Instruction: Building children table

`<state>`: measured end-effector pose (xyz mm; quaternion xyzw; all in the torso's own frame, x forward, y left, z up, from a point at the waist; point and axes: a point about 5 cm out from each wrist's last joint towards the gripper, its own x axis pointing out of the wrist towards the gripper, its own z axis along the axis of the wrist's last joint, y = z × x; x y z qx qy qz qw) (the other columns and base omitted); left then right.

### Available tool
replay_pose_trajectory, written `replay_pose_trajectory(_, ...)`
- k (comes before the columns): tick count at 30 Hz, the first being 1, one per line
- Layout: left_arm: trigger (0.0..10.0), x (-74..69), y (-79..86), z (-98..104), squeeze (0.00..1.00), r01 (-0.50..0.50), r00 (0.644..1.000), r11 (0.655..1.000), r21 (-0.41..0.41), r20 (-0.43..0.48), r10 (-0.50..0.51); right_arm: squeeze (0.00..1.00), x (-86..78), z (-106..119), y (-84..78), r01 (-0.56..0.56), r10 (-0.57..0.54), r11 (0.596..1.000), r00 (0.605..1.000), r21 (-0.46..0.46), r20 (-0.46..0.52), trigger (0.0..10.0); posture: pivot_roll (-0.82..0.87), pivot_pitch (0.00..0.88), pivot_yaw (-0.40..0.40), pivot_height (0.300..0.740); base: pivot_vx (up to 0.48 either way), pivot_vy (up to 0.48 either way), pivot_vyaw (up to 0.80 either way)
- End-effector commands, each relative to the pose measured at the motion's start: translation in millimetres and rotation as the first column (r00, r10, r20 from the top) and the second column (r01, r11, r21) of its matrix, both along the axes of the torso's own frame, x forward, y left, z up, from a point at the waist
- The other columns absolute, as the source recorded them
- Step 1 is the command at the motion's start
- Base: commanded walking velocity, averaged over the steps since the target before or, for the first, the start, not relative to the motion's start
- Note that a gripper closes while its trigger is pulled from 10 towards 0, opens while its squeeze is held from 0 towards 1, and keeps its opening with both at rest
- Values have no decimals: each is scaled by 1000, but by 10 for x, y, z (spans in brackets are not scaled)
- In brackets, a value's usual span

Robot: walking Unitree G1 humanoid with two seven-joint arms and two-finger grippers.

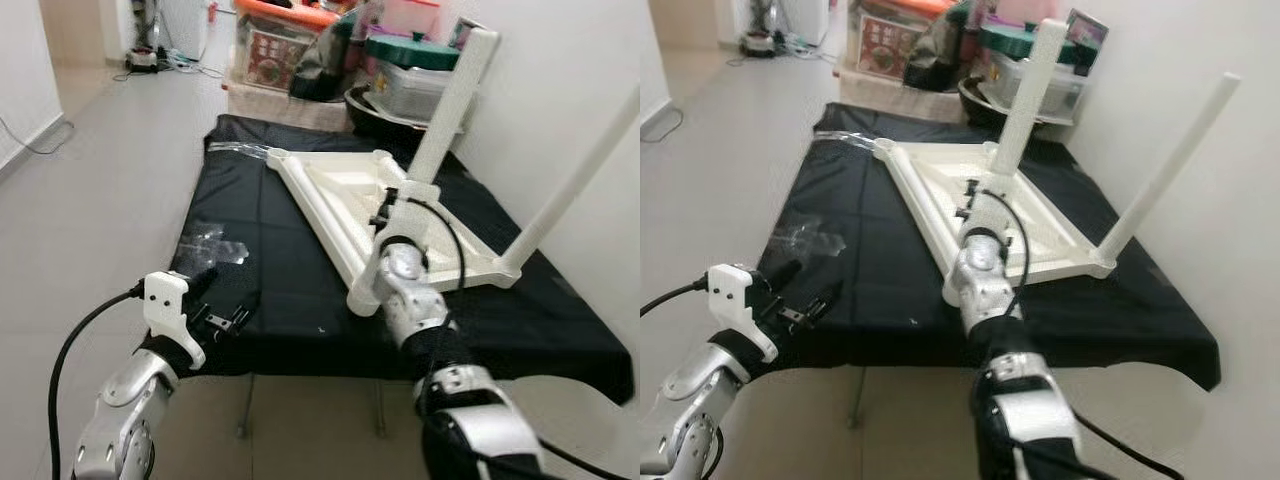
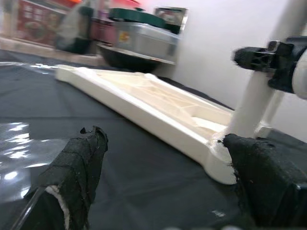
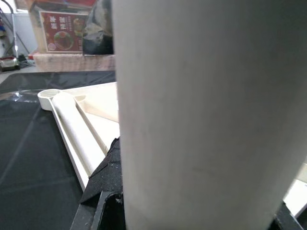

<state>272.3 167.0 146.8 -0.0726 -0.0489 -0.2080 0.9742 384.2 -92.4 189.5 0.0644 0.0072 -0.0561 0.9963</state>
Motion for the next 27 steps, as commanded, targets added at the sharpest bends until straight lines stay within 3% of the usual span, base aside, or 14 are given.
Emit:
replay_pose_trajectory(1, 10000, 2, -45, 10, 0, 30, 1000, 1000, 2, -3, -30, 765, -91, -236, 253, -227, 227, 974, 970, 5, -82, 10000, 179, 0, -214, 740, 0, 0, 0)
replay_pose_trajectory(3, 10000, 6, -47, 12, 0, 31, 1000, 1000, 2, -2, -31, 765, -96, -161, 289, -291, 292, 956, 956, 15, -27, 10000, 177, 0, -214, 740, 0, 0, 0)
replay_pose_trajectory(4, 10000, 9, -52, 12, 0, 30, 1000, 1000, 0, -1, -30, 1000, -85, -87, 289, -321, 321, 947, 947, 16, 10, 10000, 183, 0, -219, 740, 0, 0, 0)
replay_pose_trajectory(8, 10000, 10, -53, 12, 0, 25, 1000, 1000, -2, 1, -25, 973, -43, 15, 244, -353, 351, 935, 935, 26, 40, 10000, 185, 0, -222, 740, 0, 0, 0)
replay_pose_trajectory(9, 10000, 8, -48, 14, 0, 22, 1000, 1000, -4, 2, -22, 0, -19, 124, 227, -436, 433, 900, 897, 9, 93, 10000, 185, 0, -222, 740, 0, 0, 0)
replay_pose_trajectory(13, 10000, 15, -47, 15, 0, 21, 1000, 1000, -7, 4, -21, 0, -37, 325, 203, -687, 688, 722, 702, -77, 186, 10000, 188, 0, -224, 740, 0, 0, 0)
replay_pose_trajectory(17, 10000, 19, -47, 17, 0, 22, 1000, 1000, -8, 5, -22, 0, -55, 368, 192, -780, 783, 616, 593, -107, 188, 10000, 188, 0, -224, 740, 0, 0, 0)
replay_pose_trajectory(18, 10000, 22, -47, 18, 0, 23, 1000, 1000, -9, 6, -23, 0, -72, 339, 214, -851, 861, 505, 485, -144, 153, 5098, 200, 0, -233, 740, 0, 0, 0)
replay_pose_trajectory(19, 10000, 22, -47, 18, 0, 23, 1000, 1000, -9, 6, -23, 0, -72, 339, 214, -851, 861, 505, 485, -144, 153, 5098, 200, 0, -233, 740, 0, 0, 0)
replay_pose_trajectory(20, 10000, 23, -45, 19, 0, 24, 1000, 1000, -9, 6, -23, 0, -79, 287, 234, -886, 898, 439, 426, -148, 108, 2118, 200, 0, -233, 740, 0, 0, 0)
replay_pose_trajectory(23, 10000, 19, -40, 19, 0, 22, 1000, 1000, -9, 6, -22, 0, -17, 194, 271, -860, 871, 490, 490, -141, 35, 0, 214, 0, -244, 740, 0, 0, 0)
replay_pose_trajectory(24, 10000, 16, -37, 18, 0, 21, 1000, 1000, -9, 6, -21, 0, 36, 119, 288, -819, 825, 555, 564, -146, -29, 0, 214, 0, -244, 740, 0, 0, 0)
replay_pose_trajectory(25, 10000, 13, -29, 18, 0, 17, 1000, 1000, -9, 6, -17, 0, 141, 46, 224, -664, 658, 733, 747, -145, -97, 0, 215, 0, -244, 740, 0, 0, 0)
replay_pose_trajectory(27, 10000, 13, -29, 18, 0, 17, 1000, 1000, -9, 6, -17, 0, 141, 46, 224, -664, 658, 733, 747, -145, -97, 0, 215, 0, -244, 740, 0, 0, 0)
